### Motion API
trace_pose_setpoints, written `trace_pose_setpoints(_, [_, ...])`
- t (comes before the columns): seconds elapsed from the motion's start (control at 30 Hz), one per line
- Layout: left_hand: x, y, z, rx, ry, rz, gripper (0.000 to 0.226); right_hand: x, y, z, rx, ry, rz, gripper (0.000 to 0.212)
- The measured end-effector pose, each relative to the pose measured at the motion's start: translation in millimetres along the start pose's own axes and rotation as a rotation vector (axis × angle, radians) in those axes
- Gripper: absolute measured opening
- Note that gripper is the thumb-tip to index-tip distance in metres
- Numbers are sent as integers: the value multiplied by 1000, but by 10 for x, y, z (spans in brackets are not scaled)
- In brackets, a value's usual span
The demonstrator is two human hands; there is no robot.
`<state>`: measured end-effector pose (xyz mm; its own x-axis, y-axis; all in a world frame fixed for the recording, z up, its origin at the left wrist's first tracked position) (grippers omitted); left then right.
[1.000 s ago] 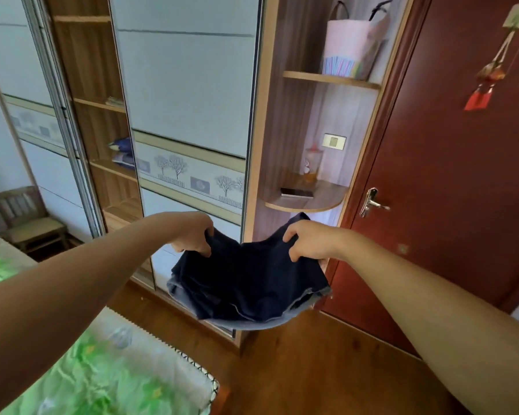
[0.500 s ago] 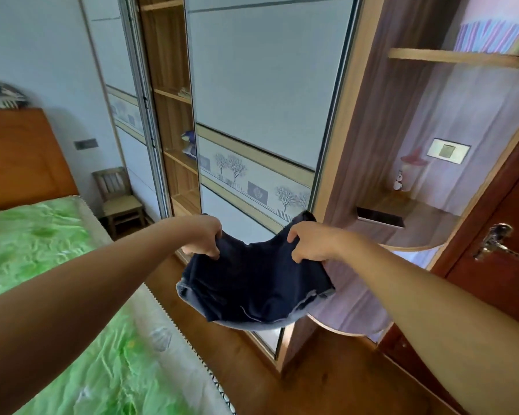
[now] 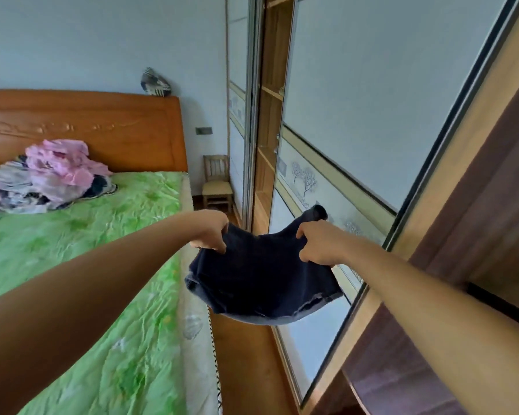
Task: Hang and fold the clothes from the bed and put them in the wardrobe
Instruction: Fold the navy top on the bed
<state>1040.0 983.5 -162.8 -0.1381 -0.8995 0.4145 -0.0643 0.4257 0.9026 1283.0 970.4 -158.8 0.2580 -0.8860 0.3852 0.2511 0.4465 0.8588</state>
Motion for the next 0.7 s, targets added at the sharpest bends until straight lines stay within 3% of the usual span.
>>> trace_pose_setpoints(0.33, [-314,243,474,86,193,-10,53,-990,307,259,96,163,47,51])
trace_pose_setpoints(0.7, [-1947,1080,1521,141,239,-51,58,-3071,1009,793,164,180,53,38])
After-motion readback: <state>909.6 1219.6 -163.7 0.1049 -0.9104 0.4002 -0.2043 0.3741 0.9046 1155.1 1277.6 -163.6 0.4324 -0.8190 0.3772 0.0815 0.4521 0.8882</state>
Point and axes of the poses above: each hand's wrist, its own x-axis away from the middle knuckle, its own y-axis out of the back of the hand, z = x × y, the point moved 4 cm from there along -x, towards the middle knuckle, and after that the axes turned 5 degrees about z, right-handed, at the moved point
